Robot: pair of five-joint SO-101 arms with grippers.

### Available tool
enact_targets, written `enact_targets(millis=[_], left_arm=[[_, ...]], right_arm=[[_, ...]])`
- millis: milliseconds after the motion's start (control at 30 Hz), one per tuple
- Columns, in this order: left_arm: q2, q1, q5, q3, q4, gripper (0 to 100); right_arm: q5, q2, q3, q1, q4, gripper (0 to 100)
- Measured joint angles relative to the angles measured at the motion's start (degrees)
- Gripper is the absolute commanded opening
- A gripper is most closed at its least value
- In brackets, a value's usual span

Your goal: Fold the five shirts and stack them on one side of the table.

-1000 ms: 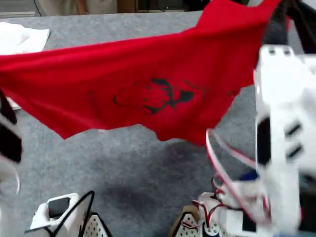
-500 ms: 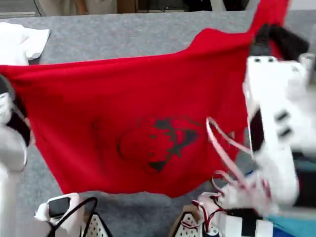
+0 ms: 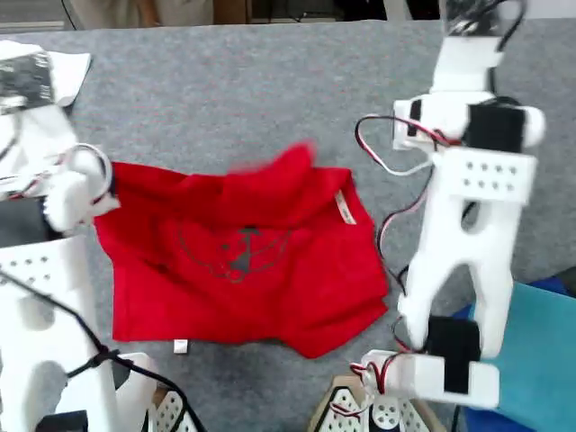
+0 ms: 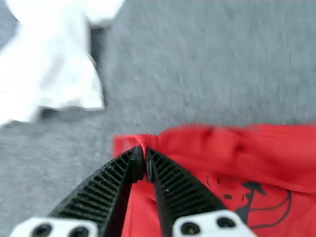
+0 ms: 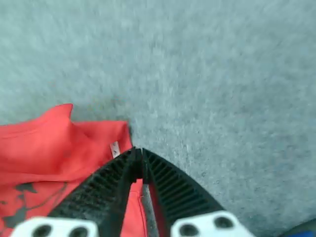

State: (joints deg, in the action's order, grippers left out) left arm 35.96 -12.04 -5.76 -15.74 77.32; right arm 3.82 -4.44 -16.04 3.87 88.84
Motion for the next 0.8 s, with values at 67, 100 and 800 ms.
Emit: enact_targets(millis=[67, 100, 800], left_arm=[[0.0, 2.29, -0.09, -4.22, -2.64, 2], [0.0, 3.43, 0.0, -5.89, -3.69, 2], [0.0, 10.64, 0.0, -13.8, -5.36, 2]], right_arm=[[0.0, 1.93, 5.1, -0.62, -2.9, 0.7], [0.0, 2.81, 7.21, -1.23, -4.13, 0.7], [6.59, 33.93, -9.05, -22.59, -10.55, 16.8]])
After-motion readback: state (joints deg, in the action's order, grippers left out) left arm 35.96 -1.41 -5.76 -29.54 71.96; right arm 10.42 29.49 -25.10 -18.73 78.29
